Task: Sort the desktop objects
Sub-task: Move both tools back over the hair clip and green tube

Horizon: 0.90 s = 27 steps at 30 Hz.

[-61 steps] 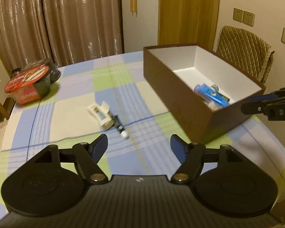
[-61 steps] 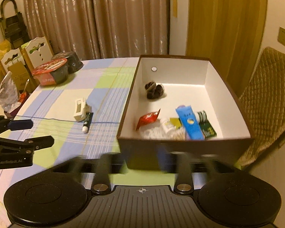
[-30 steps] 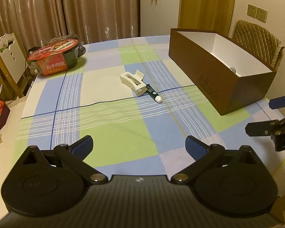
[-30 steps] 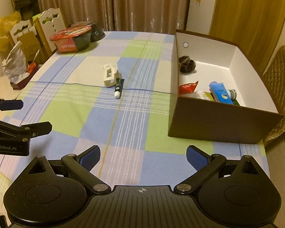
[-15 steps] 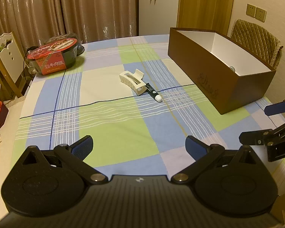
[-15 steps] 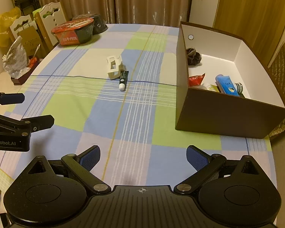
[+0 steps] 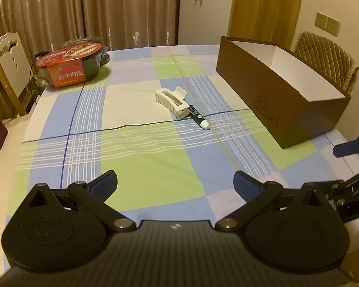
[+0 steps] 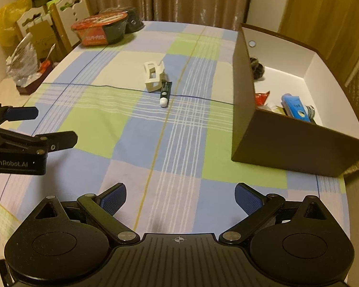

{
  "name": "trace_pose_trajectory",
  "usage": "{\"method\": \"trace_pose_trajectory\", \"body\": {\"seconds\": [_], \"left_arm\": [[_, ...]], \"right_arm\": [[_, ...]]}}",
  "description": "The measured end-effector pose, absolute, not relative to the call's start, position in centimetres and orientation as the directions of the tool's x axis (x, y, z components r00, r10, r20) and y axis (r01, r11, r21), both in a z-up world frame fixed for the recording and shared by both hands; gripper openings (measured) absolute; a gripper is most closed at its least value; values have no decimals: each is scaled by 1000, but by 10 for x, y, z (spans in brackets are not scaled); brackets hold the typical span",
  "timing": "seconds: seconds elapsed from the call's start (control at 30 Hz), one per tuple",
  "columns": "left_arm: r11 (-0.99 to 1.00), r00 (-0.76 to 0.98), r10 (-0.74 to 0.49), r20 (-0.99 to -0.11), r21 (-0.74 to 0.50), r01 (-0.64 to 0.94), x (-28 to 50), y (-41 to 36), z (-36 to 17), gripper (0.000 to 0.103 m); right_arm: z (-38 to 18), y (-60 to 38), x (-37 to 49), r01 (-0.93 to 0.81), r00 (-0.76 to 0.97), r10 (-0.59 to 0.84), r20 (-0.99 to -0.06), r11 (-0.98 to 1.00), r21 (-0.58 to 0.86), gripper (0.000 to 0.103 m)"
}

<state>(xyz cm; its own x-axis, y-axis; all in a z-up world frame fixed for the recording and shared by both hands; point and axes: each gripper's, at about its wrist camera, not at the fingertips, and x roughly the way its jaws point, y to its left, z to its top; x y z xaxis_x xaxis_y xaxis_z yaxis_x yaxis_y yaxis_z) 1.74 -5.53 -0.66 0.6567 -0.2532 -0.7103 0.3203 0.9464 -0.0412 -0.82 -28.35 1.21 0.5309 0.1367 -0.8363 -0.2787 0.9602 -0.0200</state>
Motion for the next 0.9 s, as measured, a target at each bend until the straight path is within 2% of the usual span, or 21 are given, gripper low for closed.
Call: {"method": "trace_pose_trajectory", "body": {"seconds": [0.53,0.83,0.87,0.9], "left_arm": [[982,684,-114,-721,24,189,65,-72,0,102],[976,683,-125,-720,33,214,110,-86,-1,101],[974,682,-135,-719,29,223,117,-88,-2,101],[972,681,-145,-718,24,232,124,-90,-3,101]], "right_arm": [[-5,-283,50,-461,494,303,-815,886,49,99],[-11,-270,70,-527,494,348,-797,849,44,98],[-12,-268,73,-528,494,346,-798,848,42,93],[-13,-267,77,-529,493,345,-799,848,40,77]]}}
